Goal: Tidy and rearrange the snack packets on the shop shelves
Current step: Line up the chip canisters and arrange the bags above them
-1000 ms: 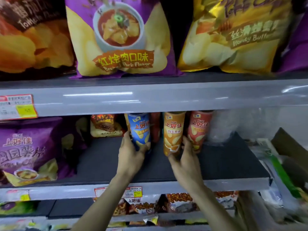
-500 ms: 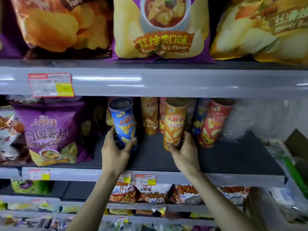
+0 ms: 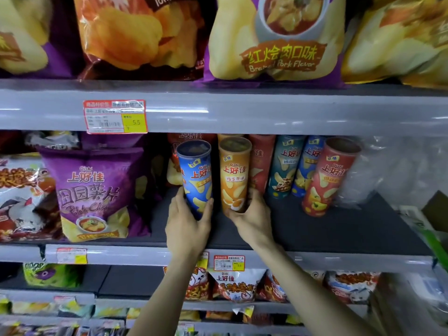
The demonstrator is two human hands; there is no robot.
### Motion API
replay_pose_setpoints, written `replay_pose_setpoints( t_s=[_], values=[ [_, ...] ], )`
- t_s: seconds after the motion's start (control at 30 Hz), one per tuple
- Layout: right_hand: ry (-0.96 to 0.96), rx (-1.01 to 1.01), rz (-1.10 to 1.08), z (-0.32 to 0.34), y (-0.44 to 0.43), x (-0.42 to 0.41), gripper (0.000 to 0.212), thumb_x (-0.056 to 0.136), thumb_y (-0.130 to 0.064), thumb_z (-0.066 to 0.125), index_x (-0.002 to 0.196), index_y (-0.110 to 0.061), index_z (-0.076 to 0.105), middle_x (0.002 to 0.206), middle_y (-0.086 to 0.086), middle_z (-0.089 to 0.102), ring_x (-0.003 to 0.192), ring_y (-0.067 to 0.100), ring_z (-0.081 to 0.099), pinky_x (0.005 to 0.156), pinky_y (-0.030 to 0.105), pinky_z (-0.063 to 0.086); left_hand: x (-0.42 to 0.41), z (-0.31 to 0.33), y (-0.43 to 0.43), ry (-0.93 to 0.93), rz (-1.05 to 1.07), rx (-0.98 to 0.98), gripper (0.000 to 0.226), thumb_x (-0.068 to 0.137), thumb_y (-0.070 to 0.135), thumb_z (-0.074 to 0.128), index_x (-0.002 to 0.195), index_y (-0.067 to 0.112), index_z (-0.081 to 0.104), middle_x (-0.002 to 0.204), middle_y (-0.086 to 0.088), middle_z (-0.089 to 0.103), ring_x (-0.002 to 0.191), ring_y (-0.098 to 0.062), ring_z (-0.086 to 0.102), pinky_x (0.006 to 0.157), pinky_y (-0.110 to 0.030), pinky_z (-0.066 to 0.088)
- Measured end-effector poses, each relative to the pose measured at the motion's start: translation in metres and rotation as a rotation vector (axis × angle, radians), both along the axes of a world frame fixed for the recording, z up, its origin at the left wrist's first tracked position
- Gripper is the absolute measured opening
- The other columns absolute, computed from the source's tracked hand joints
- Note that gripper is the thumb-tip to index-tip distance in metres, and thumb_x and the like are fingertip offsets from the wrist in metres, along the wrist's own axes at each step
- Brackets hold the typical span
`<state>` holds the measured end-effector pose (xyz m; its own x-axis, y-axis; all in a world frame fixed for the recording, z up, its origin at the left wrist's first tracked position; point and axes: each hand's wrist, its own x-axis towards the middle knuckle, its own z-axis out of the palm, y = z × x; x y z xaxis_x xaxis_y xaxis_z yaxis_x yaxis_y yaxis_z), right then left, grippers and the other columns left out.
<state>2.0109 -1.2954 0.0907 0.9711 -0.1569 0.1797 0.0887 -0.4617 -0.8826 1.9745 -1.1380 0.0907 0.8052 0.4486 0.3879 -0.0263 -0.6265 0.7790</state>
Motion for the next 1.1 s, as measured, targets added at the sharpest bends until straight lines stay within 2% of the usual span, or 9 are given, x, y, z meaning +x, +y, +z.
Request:
replay_pose_setpoints(
  t_s=[0.3, 0.43, 0.67, 0.77, 0.87, 0.9, 0.97, 1.03, 1.1],
  values=[
    [-0.067, -0.073, 0.021, -0.004, -0.004, -0.008, 0.064, 0.073, -0.052, 0.083, 0.127, -0.034, 0.054, 0.121, -0.013, 0.067, 0.114, 0.01, 0.064, 0.094, 0.04, 0.056, 0.002, -0.005, 0.001, -0.011, -0.011, 0.034, 0.074, 0.095, 0.062, 0.064, 0.151, 0.019, 0.04, 0.138, -0.002, 0.057, 0.126, -0.024, 0.056, 0.094, -0.044, 0.051],
    [-0.14, -0.112, -0.011, 0.003, -0.031, -0.028, 0.056, 0.085, -0.034, 0.081, 0.134, -0.03, 0.055, 0.129, -0.013, 0.06, 0.12, 0.004, 0.055, 0.103, 0.026, 0.047, 0.001, -0.007, 0.001, -0.029, -0.036, 0.029, 0.074, 0.097, 0.055, 0.065, 0.152, 0.013, 0.04, 0.138, -0.008, 0.057, 0.128, -0.027, 0.053, 0.096, -0.043, 0.048],
    [-0.245, -0.032, -0.352, 0.012, -0.121, -0.045, 0.05, 0.083, -0.01, 0.084, 0.119, -0.02, 0.051, 0.113, -0.003, 0.057, 0.102, 0.015, 0.062, 0.086, 0.022, 0.051, 0.002, -0.008, 0.002, -0.026, -0.037, 0.032, 0.074, 0.096, 0.051, 0.067, 0.152, 0.011, 0.04, 0.135, -0.012, 0.058, 0.128, -0.032, 0.051, 0.097, -0.048, 0.048],
    [-0.257, 0.019, -0.411, 0.022, -0.149, -0.037, 0.055, 0.078, -0.006, 0.088, 0.118, -0.01, 0.051, 0.118, 0.007, 0.053, 0.098, 0.005, 0.062, 0.086, 0.027, 0.057, 0.002, -0.007, 0.002, -0.024, -0.038, 0.028, 0.075, 0.096, 0.051, 0.067, 0.152, 0.011, 0.04, 0.135, -0.013, 0.058, 0.128, -0.032, 0.051, 0.097, -0.048, 0.048],
    [-0.149, 0.047, -0.351, 0.019, -0.165, -0.02, 0.067, 0.08, -0.009, 0.088, 0.133, 0.002, 0.049, 0.119, 0.002, 0.06, 0.095, -0.02, 0.059, 0.076, -0.002, 0.043, 0.003, -0.009, 0.002, -0.023, -0.035, 0.031, 0.075, 0.095, 0.052, 0.068, 0.151, 0.01, 0.041, 0.133, -0.012, 0.059, 0.127, -0.032, 0.052, 0.095, -0.048, 0.049],
    [-0.112, 0.061, -0.328, 0.016, -0.167, -0.016, 0.07, 0.08, -0.014, 0.088, 0.137, -0.002, 0.049, 0.119, 0.002, 0.067, 0.099, -0.014, 0.063, 0.076, 0.0, 0.042, 0.003, -0.009, 0.003, -0.023, -0.034, 0.028, 0.075, 0.095, 0.052, 0.068, 0.151, 0.01, 0.042, 0.133, -0.012, 0.059, 0.127, -0.032, 0.052, 0.095, -0.048, 0.05],
    [-0.061, 0.077, -0.301, 0.007, -0.17, -0.008, 0.065, 0.08, -0.023, 0.089, 0.135, -0.014, 0.056, 0.122, 0.001, 0.072, 0.108, 0.011, 0.069, 0.084, 0.017, 0.047, 0.003, -0.009, 0.003, -0.023, -0.035, 0.02, 0.074, 0.095, 0.053, 0.067, 0.151, 0.011, 0.042, 0.133, -0.011, 0.059, 0.127, -0.032, 0.053, 0.094, -0.048, 0.05],
    [-0.038, 0.083, -0.302, 0.004, -0.17, -0.002, 0.062, 0.08, -0.025, 0.089, 0.133, -0.017, 0.058, 0.125, 0.0, 0.071, 0.109, 0.017, 0.067, 0.089, 0.029, 0.045, 0.002, -0.008, 0.003, -0.025, -0.04, 0.02, 0.074, 0.095, 0.053, 0.067, 0.151, 0.011, 0.042, 0.131, -0.011, 0.059, 0.125, -0.032, 0.053, 0.093, -0.049, 0.051],
    [-0.022, 0.098, -0.315, 0.004, -0.17, 0.003, 0.063, 0.079, -0.025, 0.09, 0.132, -0.015, 0.058, 0.125, 0.002, 0.071, 0.111, 0.022, 0.066, 0.091, 0.031, 0.044, 0.002, -0.007, 0.003, -0.023, -0.039, 0.026, 0.074, 0.095, 0.053, 0.066, 0.151, 0.011, 0.042, 0.13, -0.01, 0.059, 0.124, -0.031, 0.053, 0.092, -0.049, 0.051]
  ],
)
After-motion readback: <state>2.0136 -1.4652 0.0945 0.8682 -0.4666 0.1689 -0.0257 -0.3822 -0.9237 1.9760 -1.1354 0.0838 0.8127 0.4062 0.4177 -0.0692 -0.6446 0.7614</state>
